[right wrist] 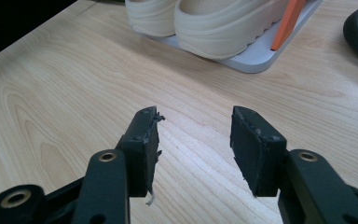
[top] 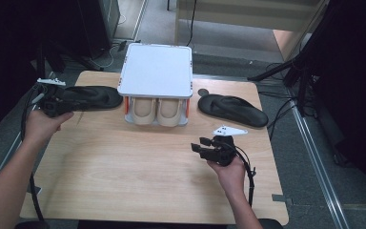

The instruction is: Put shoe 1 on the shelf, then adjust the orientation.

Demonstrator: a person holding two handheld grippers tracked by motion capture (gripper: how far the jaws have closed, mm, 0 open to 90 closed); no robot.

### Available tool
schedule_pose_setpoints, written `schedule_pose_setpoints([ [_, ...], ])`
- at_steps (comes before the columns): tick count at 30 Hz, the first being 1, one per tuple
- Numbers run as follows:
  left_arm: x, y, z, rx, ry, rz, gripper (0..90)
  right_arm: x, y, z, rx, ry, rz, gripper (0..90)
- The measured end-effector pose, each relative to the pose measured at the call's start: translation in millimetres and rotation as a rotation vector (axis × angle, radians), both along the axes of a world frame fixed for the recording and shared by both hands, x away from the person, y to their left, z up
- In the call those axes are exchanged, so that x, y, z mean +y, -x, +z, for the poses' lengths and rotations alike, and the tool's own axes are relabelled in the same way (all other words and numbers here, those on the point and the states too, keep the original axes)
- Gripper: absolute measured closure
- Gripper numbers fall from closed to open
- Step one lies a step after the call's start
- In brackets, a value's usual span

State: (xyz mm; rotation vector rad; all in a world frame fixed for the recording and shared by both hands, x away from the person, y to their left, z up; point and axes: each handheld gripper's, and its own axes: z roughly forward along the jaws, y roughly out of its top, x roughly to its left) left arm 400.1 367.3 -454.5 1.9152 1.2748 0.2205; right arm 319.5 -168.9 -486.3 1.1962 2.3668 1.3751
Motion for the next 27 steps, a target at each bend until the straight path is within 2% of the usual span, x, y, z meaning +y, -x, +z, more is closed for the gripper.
schedule_pose_setpoints([
  [3, 0.8, -4.1, -4.1, 0.005, -0.012, -0.001, 81.3, 0.3, -0.2, 0.0, 0.000, -0.001, 0.001, 52.7],
  [4, 1.5, -7.4, -5.5, 0.026, -0.022, -0.001, 82.3, 0.6, -0.1, -0.3, 0.001, 0.002, 0.003, 52.7],
  [6, 3.1, -12.5, -8.2, 0.042, -0.020, 0.002, 85.0, 1.3, 0.4, -1.3, 0.006, 0.008, 0.003, 52.6],
  [9, 7.1, -20.0, -10.8, 0.047, -0.022, 0.009, 88.7, 0.8, 2.6, -1.6, 0.009, 0.010, 0.001, 52.6],
  [12, 11.2, -24.5, -13.3, 0.042, -0.003, 0.019, 90.0, -1.4, 5.3, -1.0, 0.000, 0.014, -0.007, 53.1],
  [15, 13.5, -28.8, -14.7, 0.042, -0.027, 0.015, 90.0, -3.7, 7.0, -1.1, -0.002, 0.016, -0.013, 53.5],
  [22, 22.3, -38.1, -14.2, 0.021, -0.048, 0.032, 90.0, -9.1, 11.6, -2.0, 0.001, 0.019, -0.031, 53.6],
  [27, 34.2, -44.7, -13.3, 0.007, -0.066, 0.065, 90.0, -14.0, 14.7, -1.8, 0.002, 0.012, -0.049, 53.6],
])
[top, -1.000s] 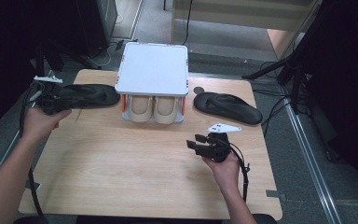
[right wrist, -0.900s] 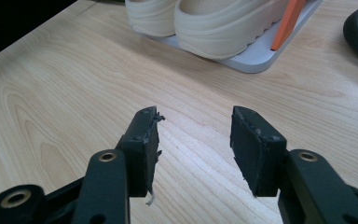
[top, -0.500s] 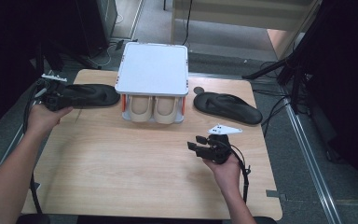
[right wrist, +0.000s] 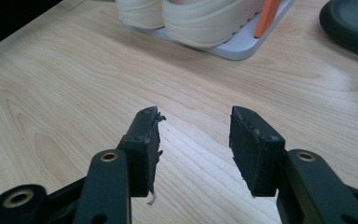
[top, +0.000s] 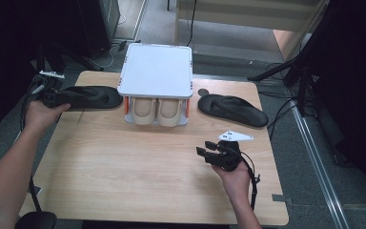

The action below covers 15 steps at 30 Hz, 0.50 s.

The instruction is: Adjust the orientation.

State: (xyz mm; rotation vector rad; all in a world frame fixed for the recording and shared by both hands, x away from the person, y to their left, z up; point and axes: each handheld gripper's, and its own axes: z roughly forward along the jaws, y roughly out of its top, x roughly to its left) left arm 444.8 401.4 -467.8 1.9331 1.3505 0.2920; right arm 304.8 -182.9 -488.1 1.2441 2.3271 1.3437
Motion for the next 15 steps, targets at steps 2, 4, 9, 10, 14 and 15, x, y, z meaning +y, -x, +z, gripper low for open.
schedule_pose_setpoints([
  [2, 7.0, -3.3, 0.0, 0.002, -0.018, 0.010, 90.0, -2.3, 0.5, -0.7, 0.000, 0.000, -0.005, 53.6],
  [4, 14.3, -5.5, -2.2, 0.014, -0.036, 0.021, 90.0, -4.0, 1.7, -0.9, 0.001, -0.003, -0.013, 53.6],
  [9, 23.4, -7.3, -10.0, 0.010, -0.042, 0.048, 90.0, -7.9, 3.8, -1.6, -0.009, -0.003, -0.031, 54.7],
  [10, 24.0, -8.2, -11.4, 0.004, -0.043, 0.055, 90.0, -8.4, 3.9, -2.1, -0.006, -0.002, -0.036, 54.8],
  [14, 30.2, -14.4, -18.2, 0.001, -0.047, 0.077, 90.0, -8.9, 3.5, -4.0, 0.003, 0.000, -0.046, 54.9],
  [15, 32.6, -16.1, -20.2, 0.008, -0.049, 0.081, 90.0, -8.6, 3.4, -4.3, 0.001, 0.002, -0.046, 54.9],
])
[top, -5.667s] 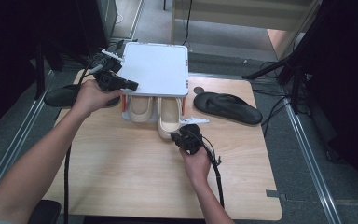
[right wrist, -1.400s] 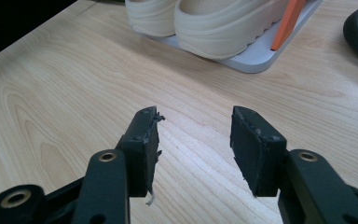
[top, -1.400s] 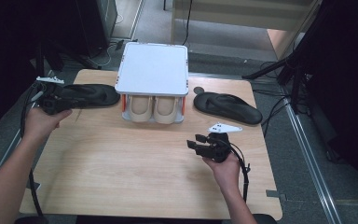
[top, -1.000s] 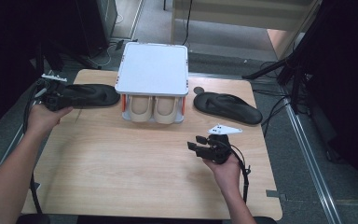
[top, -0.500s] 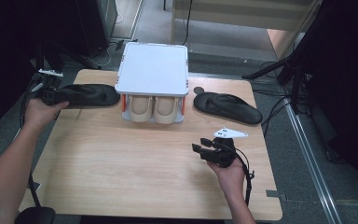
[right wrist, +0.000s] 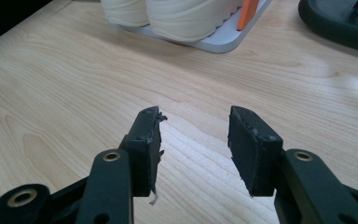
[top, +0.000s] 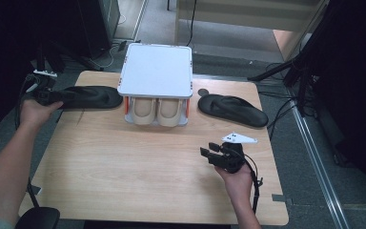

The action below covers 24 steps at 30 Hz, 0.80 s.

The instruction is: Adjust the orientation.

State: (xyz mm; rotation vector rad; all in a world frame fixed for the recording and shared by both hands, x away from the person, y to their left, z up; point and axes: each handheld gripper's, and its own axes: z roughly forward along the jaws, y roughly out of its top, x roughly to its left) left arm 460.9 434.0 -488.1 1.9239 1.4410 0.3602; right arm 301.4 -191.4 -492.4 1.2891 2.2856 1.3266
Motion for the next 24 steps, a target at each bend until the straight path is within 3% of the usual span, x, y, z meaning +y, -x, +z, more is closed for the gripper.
schedule_pose_setpoints([
  [4, 6.1, -3.9, -9.8, 0.025, -0.018, 0.014, 90.0, 1.3, 0.5, -0.6, -0.006, 0.005, -0.001, 55.4],
  [8, 4.0, -5.0, -13.5, 0.023, -0.017, 0.015, 90.0, 1.8, 0.7, -1.2, -0.001, 0.011, 0.001, 55.3],
  [15, -4.6, 0.1, -14.3, 0.068, -0.017, -0.028, 90.0, 2.0, 1.6, -0.1, -0.011, 0.012, 0.010, 55.5],
  [24, -17.8, 15.7, -18.3, 0.092, 0.030, -0.054, 90.0, 5.5, 0.7, 0.9, -0.013, 0.011, 0.025, 55.6],
])
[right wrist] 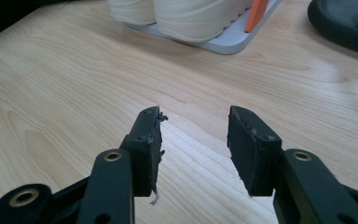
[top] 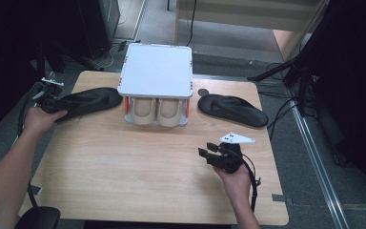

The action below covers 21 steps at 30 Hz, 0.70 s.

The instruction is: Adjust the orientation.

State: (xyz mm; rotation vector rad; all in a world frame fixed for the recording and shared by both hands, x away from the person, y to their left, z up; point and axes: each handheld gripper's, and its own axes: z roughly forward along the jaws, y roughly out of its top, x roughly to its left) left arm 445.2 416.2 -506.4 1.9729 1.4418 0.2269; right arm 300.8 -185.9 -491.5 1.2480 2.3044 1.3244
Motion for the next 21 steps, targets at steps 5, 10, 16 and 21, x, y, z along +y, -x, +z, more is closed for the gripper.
schedule_pose_setpoints([
  [5, -7.1, 9.3, -1.3, 0.008, 0.013, 0.009, 90.0, 1.9, -1.2, 0.2, 0.006, 0.008, 0.010, 56.1],
  [10, -14.7, 15.1, 0.8, 0.037, 0.011, 0.017, 90.0, 3.5, -2.1, 0.4, 0.002, 0.004, 0.022, 56.4],
  [16, -25.6, 24.8, -1.9, 0.057, 0.054, 0.012, 90.0, 6.1, -3.3, 1.6, -0.003, 0.007, 0.032, 56.6],
  [21, -34.3, 30.1, -0.9, 0.057, 0.046, 0.032, 90.0, 6.7, -3.8, 2.9, -0.007, 0.011, 0.034, 57.0],
])
